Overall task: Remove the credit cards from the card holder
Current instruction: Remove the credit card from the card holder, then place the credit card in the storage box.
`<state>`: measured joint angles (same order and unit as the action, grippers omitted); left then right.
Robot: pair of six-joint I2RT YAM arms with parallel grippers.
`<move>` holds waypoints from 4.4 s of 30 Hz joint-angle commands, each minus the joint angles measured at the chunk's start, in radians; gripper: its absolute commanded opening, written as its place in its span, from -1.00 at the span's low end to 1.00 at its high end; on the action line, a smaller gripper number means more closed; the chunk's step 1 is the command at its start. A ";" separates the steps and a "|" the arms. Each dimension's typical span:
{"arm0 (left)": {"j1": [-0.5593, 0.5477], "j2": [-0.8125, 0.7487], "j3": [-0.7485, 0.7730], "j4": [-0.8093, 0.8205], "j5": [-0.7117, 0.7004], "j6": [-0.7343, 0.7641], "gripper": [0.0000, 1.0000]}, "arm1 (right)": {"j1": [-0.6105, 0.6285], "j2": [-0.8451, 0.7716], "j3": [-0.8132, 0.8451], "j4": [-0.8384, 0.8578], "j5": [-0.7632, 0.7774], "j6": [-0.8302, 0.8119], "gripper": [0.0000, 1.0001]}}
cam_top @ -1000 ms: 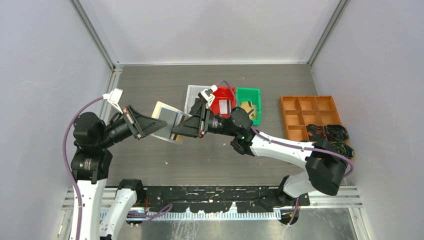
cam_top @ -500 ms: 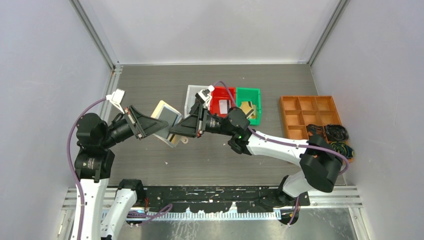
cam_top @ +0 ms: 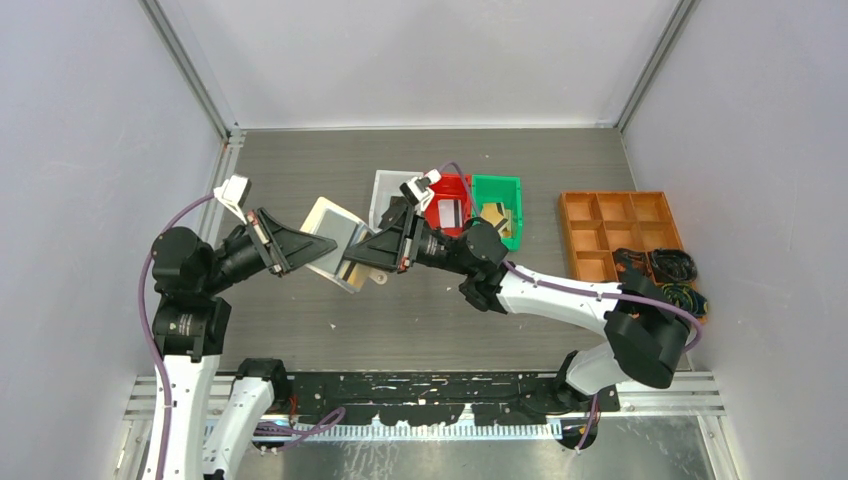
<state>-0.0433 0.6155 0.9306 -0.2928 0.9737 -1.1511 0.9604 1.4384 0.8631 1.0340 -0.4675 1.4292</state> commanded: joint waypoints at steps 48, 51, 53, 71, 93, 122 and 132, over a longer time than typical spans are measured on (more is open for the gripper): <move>-0.010 0.015 0.043 0.029 0.067 0.035 -0.85 | -0.001 -0.130 -0.144 -0.017 0.245 -0.074 -0.98; -0.012 0.009 0.045 0.029 0.059 0.039 -1.00 | 0.000 -0.110 -0.119 -0.004 0.226 -0.054 -0.66; -0.010 0.005 0.045 0.034 0.060 0.039 -1.00 | -0.001 -0.091 -0.103 0.024 0.216 -0.035 -0.46; -0.011 0.004 0.122 -0.230 -0.043 0.376 -1.00 | 0.000 -0.069 -0.037 0.008 0.147 -0.026 -0.37; -0.010 0.028 0.157 -0.256 -0.080 0.357 -0.91 | -0.079 -0.212 -0.107 -0.137 0.073 -0.117 -0.99; -0.011 -0.051 0.204 -0.412 -0.102 0.646 -0.99 | -0.414 0.348 0.560 -1.189 0.202 -0.713 -0.99; -0.011 -0.037 0.217 -0.398 -0.091 0.637 -1.00 | -0.397 0.662 0.849 -1.301 0.237 -0.755 -0.99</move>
<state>-0.0566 0.5747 1.0969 -0.7265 0.8635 -0.5358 0.5491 2.0743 1.5848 -0.2340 -0.2710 0.7200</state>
